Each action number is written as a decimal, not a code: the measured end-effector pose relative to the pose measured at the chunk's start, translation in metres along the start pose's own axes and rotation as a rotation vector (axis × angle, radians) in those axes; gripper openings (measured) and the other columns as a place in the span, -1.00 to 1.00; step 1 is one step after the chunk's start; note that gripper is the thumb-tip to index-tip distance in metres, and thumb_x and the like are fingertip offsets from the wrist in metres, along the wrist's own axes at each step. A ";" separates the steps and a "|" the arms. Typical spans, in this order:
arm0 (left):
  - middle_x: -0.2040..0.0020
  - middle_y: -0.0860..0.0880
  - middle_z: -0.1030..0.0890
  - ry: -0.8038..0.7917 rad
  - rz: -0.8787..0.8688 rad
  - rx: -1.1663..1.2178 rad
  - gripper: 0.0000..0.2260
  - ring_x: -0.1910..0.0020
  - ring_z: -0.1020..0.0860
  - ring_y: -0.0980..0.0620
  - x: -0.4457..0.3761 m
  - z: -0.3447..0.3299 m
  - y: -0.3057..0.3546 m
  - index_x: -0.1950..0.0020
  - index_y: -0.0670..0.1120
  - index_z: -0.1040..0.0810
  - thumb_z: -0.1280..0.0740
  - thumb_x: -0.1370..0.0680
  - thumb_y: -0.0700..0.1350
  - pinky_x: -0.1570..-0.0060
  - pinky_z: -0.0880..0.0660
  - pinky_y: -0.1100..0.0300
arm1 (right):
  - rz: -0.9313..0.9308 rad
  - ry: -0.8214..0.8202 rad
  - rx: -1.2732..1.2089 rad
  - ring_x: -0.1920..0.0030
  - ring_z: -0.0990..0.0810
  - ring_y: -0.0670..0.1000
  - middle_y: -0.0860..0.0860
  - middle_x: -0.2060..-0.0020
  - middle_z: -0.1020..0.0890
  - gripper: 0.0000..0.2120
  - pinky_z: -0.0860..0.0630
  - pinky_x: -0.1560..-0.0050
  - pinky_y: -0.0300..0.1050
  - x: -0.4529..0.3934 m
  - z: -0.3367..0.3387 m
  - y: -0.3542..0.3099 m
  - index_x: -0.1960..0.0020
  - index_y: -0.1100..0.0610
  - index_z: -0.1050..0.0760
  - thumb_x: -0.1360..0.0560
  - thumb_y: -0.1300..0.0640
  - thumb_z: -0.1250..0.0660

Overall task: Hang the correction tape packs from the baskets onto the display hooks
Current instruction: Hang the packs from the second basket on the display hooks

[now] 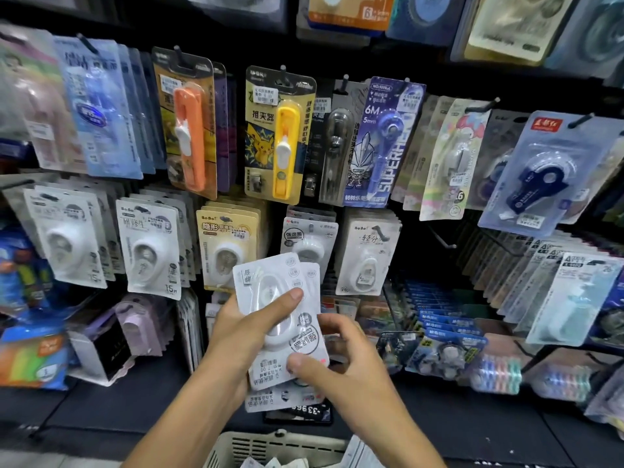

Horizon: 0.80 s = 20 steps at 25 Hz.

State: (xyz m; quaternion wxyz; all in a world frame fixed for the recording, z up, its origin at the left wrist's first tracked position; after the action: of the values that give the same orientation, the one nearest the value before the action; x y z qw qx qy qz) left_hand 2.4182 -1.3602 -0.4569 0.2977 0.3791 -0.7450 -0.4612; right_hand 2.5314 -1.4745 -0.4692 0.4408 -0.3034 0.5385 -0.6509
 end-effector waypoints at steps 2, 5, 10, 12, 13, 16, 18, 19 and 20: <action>0.03 -0.18 -0.76 -0.013 0.020 -0.002 -0.54 0.11 -0.75 -0.22 -0.001 0.001 -0.001 -0.14 -0.08 -0.67 -0.61 -0.28 -0.04 0.26 -0.68 -0.05 | 0.008 0.095 0.080 0.07 -0.67 -0.14 -0.17 0.03 -0.65 -0.65 -0.64 0.12 -0.17 -0.003 -0.004 -0.002 0.04 -0.12 -0.63 -0.26 -0.23 -0.54; -0.04 -0.18 -0.75 -0.133 0.076 -0.010 -0.49 0.00 -0.74 -0.19 0.000 -0.001 -0.001 -0.11 -0.10 -0.71 -0.69 -0.20 -0.03 0.00 -0.68 -0.06 | -0.018 0.217 -0.093 0.25 -0.63 0.08 0.05 0.24 -0.71 -0.81 -0.54 0.20 0.01 -0.010 0.008 -0.004 0.17 0.05 -0.62 -0.47 -0.05 -0.51; -0.09 -0.20 -0.74 -0.300 0.096 -0.085 -0.44 -0.05 -0.73 -0.17 0.006 -0.003 -0.006 -0.20 -0.15 -0.63 -0.63 -0.21 -0.24 0.08 -0.68 0.08 | -0.051 0.395 -0.407 0.21 -0.63 0.06 0.06 0.20 -0.72 -0.74 -0.58 0.11 0.06 -0.018 0.029 -0.005 0.19 -0.02 -0.62 -0.64 0.12 -0.29; -0.09 -0.20 -0.74 -0.272 0.105 -0.141 -0.40 -0.04 -0.73 -0.19 0.007 0.001 -0.004 -0.25 -0.18 -0.58 -0.66 -0.24 -0.27 0.05 -0.67 0.02 | -0.029 0.595 -0.451 0.22 -0.60 0.04 0.02 0.23 -0.69 -0.77 -0.56 0.14 0.06 -0.023 0.055 -0.008 0.13 0.02 -0.59 -0.66 0.14 -0.26; -0.07 -0.18 -0.74 -0.219 0.107 -0.153 -0.43 -0.01 -0.73 -0.19 0.006 0.005 -0.003 -0.25 -0.17 -0.59 -0.65 -0.26 -0.24 0.04 -0.66 -0.01 | -0.009 0.675 -0.476 0.25 -0.59 0.00 -0.01 0.25 -0.68 -0.79 -0.55 0.21 -0.01 -0.024 0.072 -0.012 0.12 0.03 -0.57 -0.66 0.16 -0.26; 0.02 -0.16 -0.76 -0.014 0.116 -0.171 -0.62 0.08 -0.74 -0.21 0.001 0.020 0.001 -0.20 -0.15 -0.64 -0.55 -0.40 -0.14 0.09 -0.65 -0.08 | 0.035 0.588 -0.398 0.29 -0.61 -0.05 0.01 0.22 -0.70 -0.78 -0.50 0.34 -0.18 -0.029 0.104 -0.027 0.14 0.06 -0.65 -0.64 0.16 -0.30; 0.01 -0.17 -0.76 -0.021 0.140 -0.161 -0.63 0.09 -0.74 -0.19 0.001 0.018 -0.001 -0.21 -0.15 -0.65 -0.52 -0.43 -0.10 0.06 -0.65 -0.09 | 0.047 0.351 -0.191 0.31 -0.64 -0.04 0.01 0.27 -0.72 -0.79 -0.52 0.38 -0.24 -0.035 0.093 -0.038 0.17 0.04 -0.70 -0.59 0.17 -0.37; -0.02 -0.17 -0.76 -0.069 0.162 -0.145 -0.60 0.06 -0.74 -0.18 0.003 0.012 -0.003 -0.22 -0.15 -0.65 -0.51 -0.42 -0.07 0.05 -0.65 -0.07 | 0.075 0.260 -0.082 0.31 -0.66 -0.05 0.01 0.29 -0.73 -0.81 -0.55 0.35 -0.24 -0.037 0.083 -0.045 0.18 0.03 -0.72 -0.56 0.19 -0.41; -0.06 -0.18 -0.75 -0.126 0.191 -0.110 -0.58 0.02 -0.74 -0.17 0.006 0.005 -0.005 -0.24 -0.15 -0.64 -0.50 -0.41 -0.05 0.07 -0.66 -0.05 | 0.119 0.216 -0.007 0.30 -0.67 -0.06 0.01 0.29 -0.73 -0.84 -0.57 0.30 -0.22 -0.040 0.073 -0.052 0.18 0.04 -0.72 -0.54 0.21 -0.44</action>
State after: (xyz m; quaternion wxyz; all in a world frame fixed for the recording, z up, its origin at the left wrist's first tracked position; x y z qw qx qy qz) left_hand 2.4124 -1.3639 -0.4630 0.3133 0.2598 -0.7685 -0.4938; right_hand 2.5995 -1.4681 -0.3987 0.4170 -0.2006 0.6020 -0.6507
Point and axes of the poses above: each hand's wrist, its own x-axis away from the middle knuckle, its own z-axis out of the back of the hand, y = z × x, the point moved 5 cm from there along -x, towards the middle knuckle
